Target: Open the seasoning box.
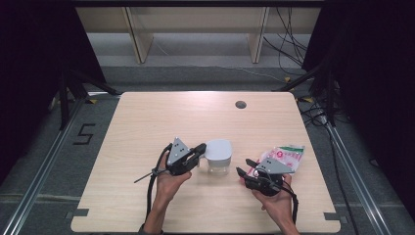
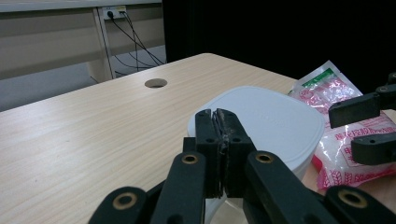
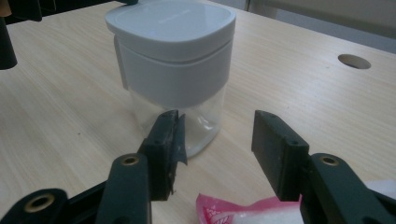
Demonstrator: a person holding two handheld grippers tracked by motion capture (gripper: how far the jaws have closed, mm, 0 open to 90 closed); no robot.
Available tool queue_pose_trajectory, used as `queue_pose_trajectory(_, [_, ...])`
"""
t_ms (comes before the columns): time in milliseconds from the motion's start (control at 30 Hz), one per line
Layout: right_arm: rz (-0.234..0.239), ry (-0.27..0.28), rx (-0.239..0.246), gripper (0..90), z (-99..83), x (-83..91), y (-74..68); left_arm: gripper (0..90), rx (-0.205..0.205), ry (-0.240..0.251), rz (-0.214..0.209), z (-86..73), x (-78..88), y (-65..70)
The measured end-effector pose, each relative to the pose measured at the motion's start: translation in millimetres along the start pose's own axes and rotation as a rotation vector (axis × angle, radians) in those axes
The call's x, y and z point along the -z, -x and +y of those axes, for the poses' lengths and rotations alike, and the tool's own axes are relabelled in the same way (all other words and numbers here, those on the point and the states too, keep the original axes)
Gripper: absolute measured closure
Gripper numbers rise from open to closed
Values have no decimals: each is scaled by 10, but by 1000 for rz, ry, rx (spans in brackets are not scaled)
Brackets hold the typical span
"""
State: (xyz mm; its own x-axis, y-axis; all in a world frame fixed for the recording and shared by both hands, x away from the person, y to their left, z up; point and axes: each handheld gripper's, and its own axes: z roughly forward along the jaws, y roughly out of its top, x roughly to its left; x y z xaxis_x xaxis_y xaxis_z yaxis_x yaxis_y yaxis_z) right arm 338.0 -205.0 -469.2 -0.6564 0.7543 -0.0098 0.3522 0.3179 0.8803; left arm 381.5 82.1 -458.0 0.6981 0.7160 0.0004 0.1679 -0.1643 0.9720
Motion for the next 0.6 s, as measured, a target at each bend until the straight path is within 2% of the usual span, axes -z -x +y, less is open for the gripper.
queue_pose_trajectory(33, [-3,-2,12,571,8,-5,0,873,3,-1,-4,-2,2,-5])
queue_pose_trajectory(67, [-4,-2,22,580,18,-11,-6,873,24,0,-1,-8,3,4])
queue_pose_trajectory(100, [-19,17,65,595,26,-36,10,873,19,0,0,-7,3,3])
queue_pose_trajectory(133, [-17,16,82,614,33,-47,11,872,-16,-2,-4,2,4,-16])
queue_pose_trajectory(200, [-5,-5,69,655,46,-56,-10,873,22,-4,1,-6,5,5])
queue_pose_trajectory(233, [-7,2,95,675,56,-66,2,872,29,4,-2,-7,-1,5])
queue_pose_trajectory(267, [1,-10,79,687,66,-68,-11,871,31,9,-2,-8,-3,7])
queue_pose_trajectory(300, [-10,16,106,703,77,-89,0,872,23,10,1,-7,-3,9])
queue_pose_trajectory(333, [-2,-9,83,719,88,-78,-16,872,8,10,0,-3,-4,4])
queue_pose_trajectory(367, [-5,-2,79,738,94,-87,-29,871,2,1,0,-3,3,-2])
queue_pose_trajectory(400, [3,-6,93,753,111,-88,-22,870,28,12,-1,-9,-3,9])
queue_pose_trajectory(433, [-5,9,116,767,122,-99,-14,870,32,11,-2,-12,-1,4])
queue_pose_trajectory(567, [12,-3,79,827,153,-114,-43,870,33,13,1,-13,-1,13])
queue_pose_trajectory(600, [16,12,99,839,160,-125,-21,868,32,12,-1,-12,1,8])
